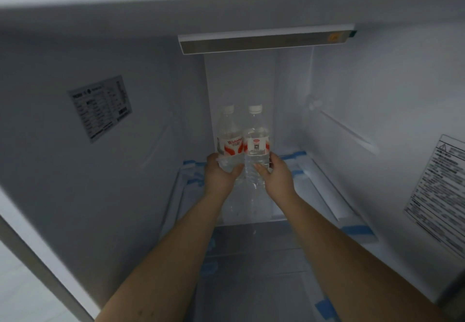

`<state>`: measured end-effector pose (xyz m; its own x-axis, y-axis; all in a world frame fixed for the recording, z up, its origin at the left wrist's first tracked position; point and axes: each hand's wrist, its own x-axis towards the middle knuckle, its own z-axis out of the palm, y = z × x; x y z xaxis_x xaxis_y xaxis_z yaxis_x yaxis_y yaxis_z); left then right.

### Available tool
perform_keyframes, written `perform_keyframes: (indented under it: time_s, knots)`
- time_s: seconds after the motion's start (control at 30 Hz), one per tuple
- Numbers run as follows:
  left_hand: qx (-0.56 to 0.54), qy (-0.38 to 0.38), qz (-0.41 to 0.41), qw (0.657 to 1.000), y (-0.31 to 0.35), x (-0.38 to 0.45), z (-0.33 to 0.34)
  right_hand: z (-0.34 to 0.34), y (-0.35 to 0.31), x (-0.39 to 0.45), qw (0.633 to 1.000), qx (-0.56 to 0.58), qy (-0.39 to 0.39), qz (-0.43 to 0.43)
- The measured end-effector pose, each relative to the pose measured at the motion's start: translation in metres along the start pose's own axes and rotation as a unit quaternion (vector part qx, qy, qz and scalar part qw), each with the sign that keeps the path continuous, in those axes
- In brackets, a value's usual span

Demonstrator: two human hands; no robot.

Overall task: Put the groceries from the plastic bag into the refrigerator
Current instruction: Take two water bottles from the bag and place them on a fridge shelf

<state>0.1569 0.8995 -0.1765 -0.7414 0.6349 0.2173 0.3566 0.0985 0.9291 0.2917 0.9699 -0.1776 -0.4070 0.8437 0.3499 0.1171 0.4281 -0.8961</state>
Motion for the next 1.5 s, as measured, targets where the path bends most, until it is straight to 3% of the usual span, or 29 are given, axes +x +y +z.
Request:
perform_keyframes:
  time_s: [0.17, 0.5, 0.67, 0.87, 1.2, 1.27, 1.33, 1.4, 1.5]
  knots:
    - [0.116, 0.015, 0.017, 0.993, -0.015, 0.000, 0.005, -0.002, -0.001, 0.000, 1.000, -0.006, -0.012, -0.002]
    - [0.056, 0.051, 0.032, 0.997, -0.007, -0.026, -0.016, -0.002, -0.002, -0.003, 1.000, 0.005, -0.023, 0.006]
    - [0.000, 0.044, 0.011, 0.999, -0.003, -0.030, -0.014, -0.002, -0.005, -0.003, 0.999, -0.009, -0.031, 0.004]
    - [0.007, 0.027, 0.024, 0.999, 0.000, -0.037, -0.014, -0.002, -0.005, -0.003, 0.999, 0.008, -0.034, 0.012]
    - [-0.022, -0.011, 0.020, 0.999, 0.008, -0.066, -0.026, 0.003, -0.016, -0.032, 0.996, -0.028, -0.035, 0.082]
    - [0.032, -0.025, 0.028, 0.999, 0.006, -0.073, -0.030, 0.004, -0.018, -0.040, 0.993, -0.050, -0.051, 0.093]
    - [0.175, -0.033, 0.050, 0.983, 0.002, -0.077, -0.036, 0.004, -0.023, -0.049, 0.990, -0.062, -0.054, 0.115]
    - [0.300, -0.078, 0.063, 0.949, 0.005, -0.083, -0.043, 0.004, -0.028, -0.060, 0.987, -0.072, -0.063, 0.127]
    - [0.404, -0.155, 0.086, 0.897, 0.013, -0.098, -0.055, 0.004, -0.041, -0.083, 0.978, -0.145, -0.103, 0.106]
